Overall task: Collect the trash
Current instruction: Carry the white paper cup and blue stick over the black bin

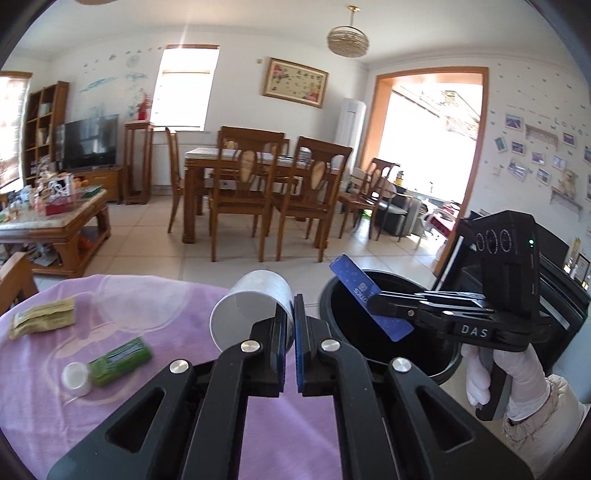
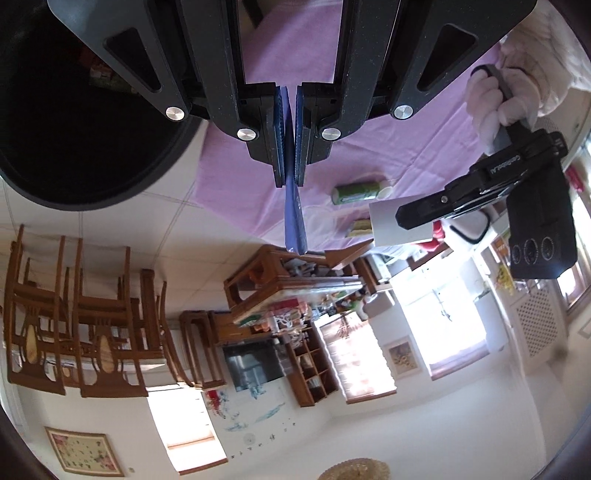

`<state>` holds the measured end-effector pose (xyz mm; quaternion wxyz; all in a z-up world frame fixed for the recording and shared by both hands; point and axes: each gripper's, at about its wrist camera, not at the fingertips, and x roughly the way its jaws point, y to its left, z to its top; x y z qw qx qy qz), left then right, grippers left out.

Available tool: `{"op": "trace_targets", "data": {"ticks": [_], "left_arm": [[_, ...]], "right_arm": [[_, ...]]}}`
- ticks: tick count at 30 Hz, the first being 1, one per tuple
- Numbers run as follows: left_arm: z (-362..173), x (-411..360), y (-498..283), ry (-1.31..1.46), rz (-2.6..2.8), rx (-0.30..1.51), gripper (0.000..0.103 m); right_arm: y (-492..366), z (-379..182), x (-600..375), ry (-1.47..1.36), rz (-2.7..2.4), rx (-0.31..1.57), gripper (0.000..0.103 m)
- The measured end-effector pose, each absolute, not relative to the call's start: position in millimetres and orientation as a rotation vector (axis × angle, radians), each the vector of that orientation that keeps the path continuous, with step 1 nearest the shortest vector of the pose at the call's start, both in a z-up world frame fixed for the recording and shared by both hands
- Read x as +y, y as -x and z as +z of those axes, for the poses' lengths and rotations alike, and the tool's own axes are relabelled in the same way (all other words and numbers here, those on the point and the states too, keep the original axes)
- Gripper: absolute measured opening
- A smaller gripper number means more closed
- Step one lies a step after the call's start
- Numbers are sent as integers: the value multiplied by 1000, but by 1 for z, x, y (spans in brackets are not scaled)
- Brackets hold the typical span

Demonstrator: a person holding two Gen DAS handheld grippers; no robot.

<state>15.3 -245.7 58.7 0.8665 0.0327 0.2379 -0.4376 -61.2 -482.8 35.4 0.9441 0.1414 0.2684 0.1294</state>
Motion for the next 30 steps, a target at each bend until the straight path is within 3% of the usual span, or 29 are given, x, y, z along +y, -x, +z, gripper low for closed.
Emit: {"op": "trace_targets", "data": {"ticks": [19, 30], "left_arm": [[10, -398, 10, -192, -1127, 618, 5], [-28, -430, 6, -265, -1126, 709, 5]], "right_arm": [[143, -21, -636, -483, -17, 532, 6], [145, -52, -659, -515, -87, 545, 6]]}}
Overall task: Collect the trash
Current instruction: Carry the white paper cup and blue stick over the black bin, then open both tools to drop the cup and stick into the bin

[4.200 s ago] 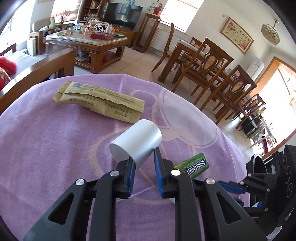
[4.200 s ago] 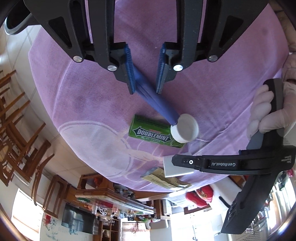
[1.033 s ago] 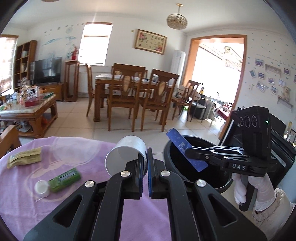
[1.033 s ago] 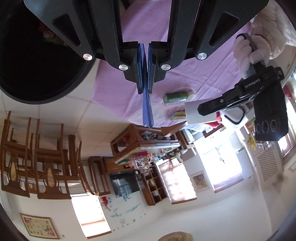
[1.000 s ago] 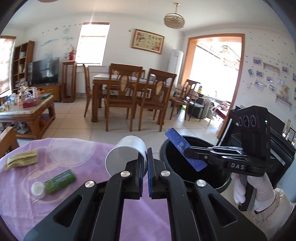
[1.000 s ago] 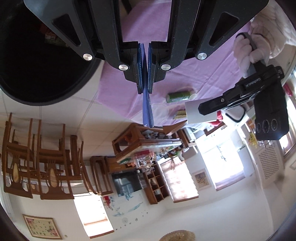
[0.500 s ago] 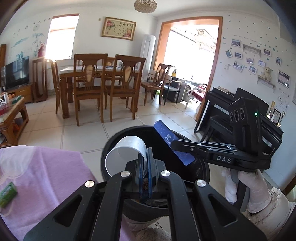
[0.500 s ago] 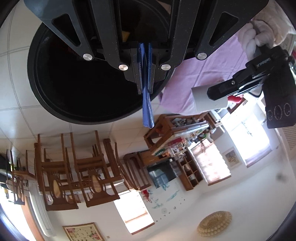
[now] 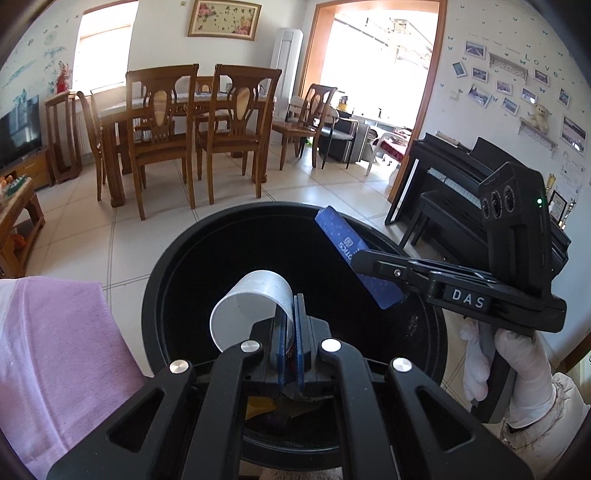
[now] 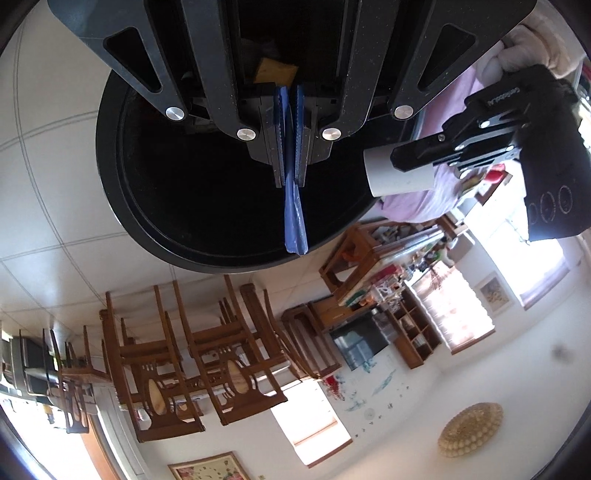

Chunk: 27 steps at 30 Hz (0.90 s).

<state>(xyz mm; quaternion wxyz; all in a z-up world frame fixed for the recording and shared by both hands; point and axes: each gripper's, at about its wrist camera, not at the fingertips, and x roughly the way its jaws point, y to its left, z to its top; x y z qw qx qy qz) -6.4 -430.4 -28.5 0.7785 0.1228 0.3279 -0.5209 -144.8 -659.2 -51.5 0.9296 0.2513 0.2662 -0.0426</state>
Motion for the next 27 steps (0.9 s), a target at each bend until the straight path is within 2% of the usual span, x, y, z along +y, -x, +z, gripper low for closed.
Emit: {"op": "trace_targets", "data": {"ticks": [13, 16, 17, 19, 21, 24, 25, 26, 27], "left_arm": [[-30, -441, 7, -311, -1122, 734, 7], [-32, -442, 10, -324, -1124, 735, 8], [-32, -442, 10, -331, -1119, 735, 8], [-32, -444, 11, -337, -1118, 736, 8], [-32, -444, 10, -340, -1120, 737, 9], [-30, -446, 11, -338, -1122, 737, 20], [-29, -446, 13, -335, -1124, 731, 30], [-28, -445, 14, -335, -1124, 720, 45], [-26, -444, 16, -335, -1122, 701, 53]], "right_arm": [[138, -61, -658, -522, -115, 557, 6], [138, -60, -659, -519, -119, 557, 9], [138, -61, -659, -520, -120, 558, 12], [138, -62, -659, -525, -124, 555, 32], [140, -62, -657, -516, -135, 548, 44], [142, -61, -655, -505, -140, 538, 47], [143, -59, -655, -504, -143, 536, 50], [143, -59, -654, -503, -148, 532, 52], [145, -57, -652, -502, -151, 529, 55]]}}
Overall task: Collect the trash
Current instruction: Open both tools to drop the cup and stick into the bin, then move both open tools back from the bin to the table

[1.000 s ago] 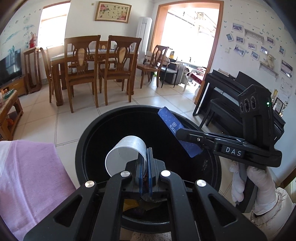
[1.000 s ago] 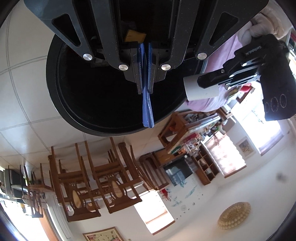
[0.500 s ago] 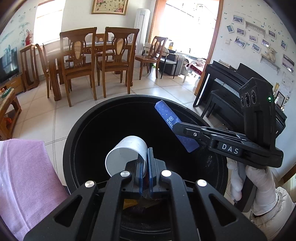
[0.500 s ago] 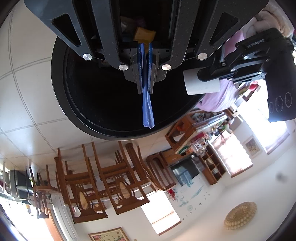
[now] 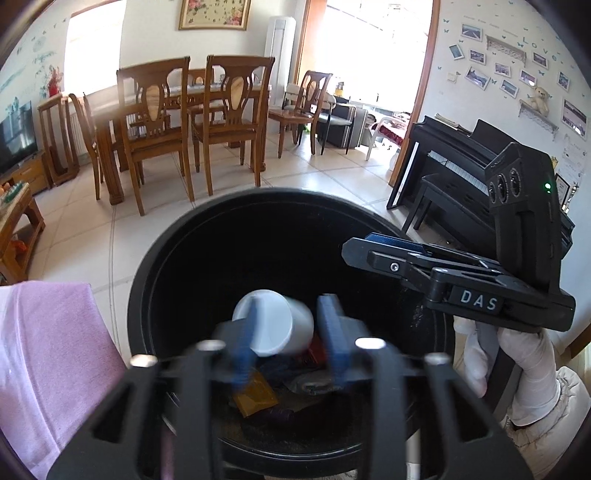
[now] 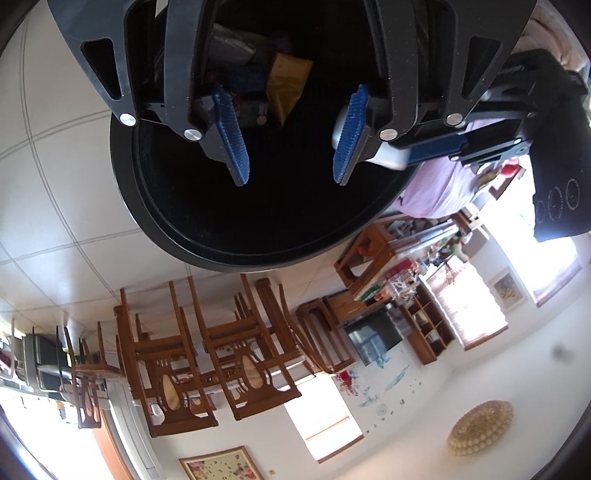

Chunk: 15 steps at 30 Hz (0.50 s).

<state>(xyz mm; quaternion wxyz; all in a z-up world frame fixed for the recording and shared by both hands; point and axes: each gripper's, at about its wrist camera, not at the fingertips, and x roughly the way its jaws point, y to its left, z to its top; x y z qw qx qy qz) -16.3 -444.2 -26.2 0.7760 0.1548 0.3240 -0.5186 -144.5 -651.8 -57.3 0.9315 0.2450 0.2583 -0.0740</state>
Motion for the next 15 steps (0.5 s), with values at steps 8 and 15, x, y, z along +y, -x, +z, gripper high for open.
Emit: {"op": "trace_targets", "data": {"ticks": [8, 15], "left_arm": [[-20, -434, 26, -344, -1119, 641, 84], [-3, -404, 25, -318, -1060, 590, 98]], "right_arm": [[149, -47, -650, -505, -176, 484, 76], [139, -36, -637, -504, -174, 469, 89]]}}
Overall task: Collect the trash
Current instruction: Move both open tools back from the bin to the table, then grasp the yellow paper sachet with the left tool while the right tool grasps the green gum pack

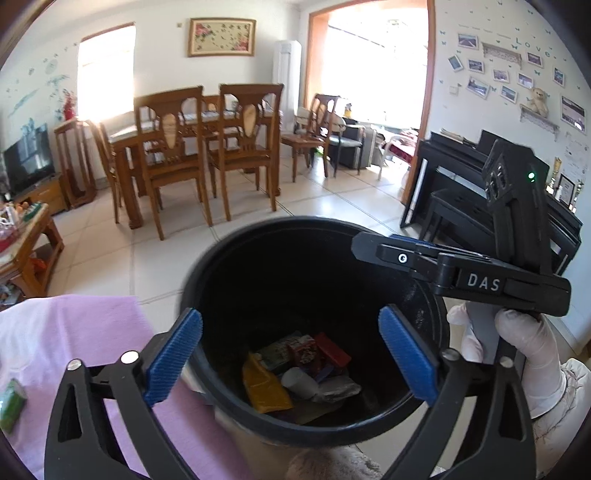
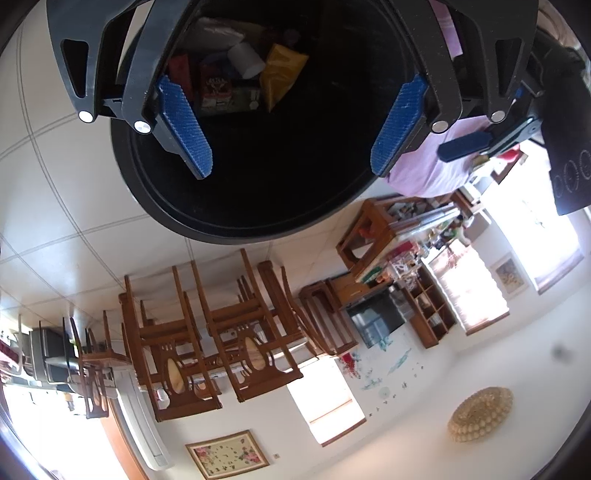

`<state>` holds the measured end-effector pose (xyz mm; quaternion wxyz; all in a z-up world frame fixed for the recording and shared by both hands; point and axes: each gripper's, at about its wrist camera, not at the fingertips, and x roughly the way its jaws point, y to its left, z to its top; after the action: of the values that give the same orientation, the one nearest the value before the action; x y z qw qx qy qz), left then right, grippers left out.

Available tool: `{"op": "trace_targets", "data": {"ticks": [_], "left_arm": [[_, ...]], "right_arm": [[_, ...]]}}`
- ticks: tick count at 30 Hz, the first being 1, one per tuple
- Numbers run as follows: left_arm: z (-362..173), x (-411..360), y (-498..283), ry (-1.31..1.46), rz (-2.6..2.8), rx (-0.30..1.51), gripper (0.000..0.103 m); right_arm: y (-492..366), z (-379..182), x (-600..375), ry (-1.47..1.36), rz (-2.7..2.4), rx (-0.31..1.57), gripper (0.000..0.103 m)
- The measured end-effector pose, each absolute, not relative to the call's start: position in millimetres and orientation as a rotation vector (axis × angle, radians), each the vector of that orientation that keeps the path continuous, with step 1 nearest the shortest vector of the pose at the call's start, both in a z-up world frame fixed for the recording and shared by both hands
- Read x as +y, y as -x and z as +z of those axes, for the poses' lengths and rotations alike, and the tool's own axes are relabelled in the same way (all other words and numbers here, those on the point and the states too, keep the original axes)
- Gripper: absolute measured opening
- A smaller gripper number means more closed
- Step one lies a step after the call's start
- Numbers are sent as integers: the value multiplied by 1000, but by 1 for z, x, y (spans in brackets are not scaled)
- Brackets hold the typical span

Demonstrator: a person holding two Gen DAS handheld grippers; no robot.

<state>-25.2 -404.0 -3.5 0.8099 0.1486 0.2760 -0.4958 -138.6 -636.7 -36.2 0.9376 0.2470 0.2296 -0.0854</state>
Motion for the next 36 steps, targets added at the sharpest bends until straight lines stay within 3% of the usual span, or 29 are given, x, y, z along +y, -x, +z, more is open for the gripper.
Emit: {"op": "trace_targets", "data": {"ticks": [14, 26, 36], "left_arm": [[15, -298, -25, -204, -873, 597, 98], [18, -179, -86, -132, -682, 599, 98], [15, -91, -170, -367, -539, 587, 97]], "right_arm": [[75, -8, -559, -431, -38, 500, 92], [-17, -1, -429, -292, 187, 611, 92], [-93, -13, -326, -112, 327, 737, 92]]}}
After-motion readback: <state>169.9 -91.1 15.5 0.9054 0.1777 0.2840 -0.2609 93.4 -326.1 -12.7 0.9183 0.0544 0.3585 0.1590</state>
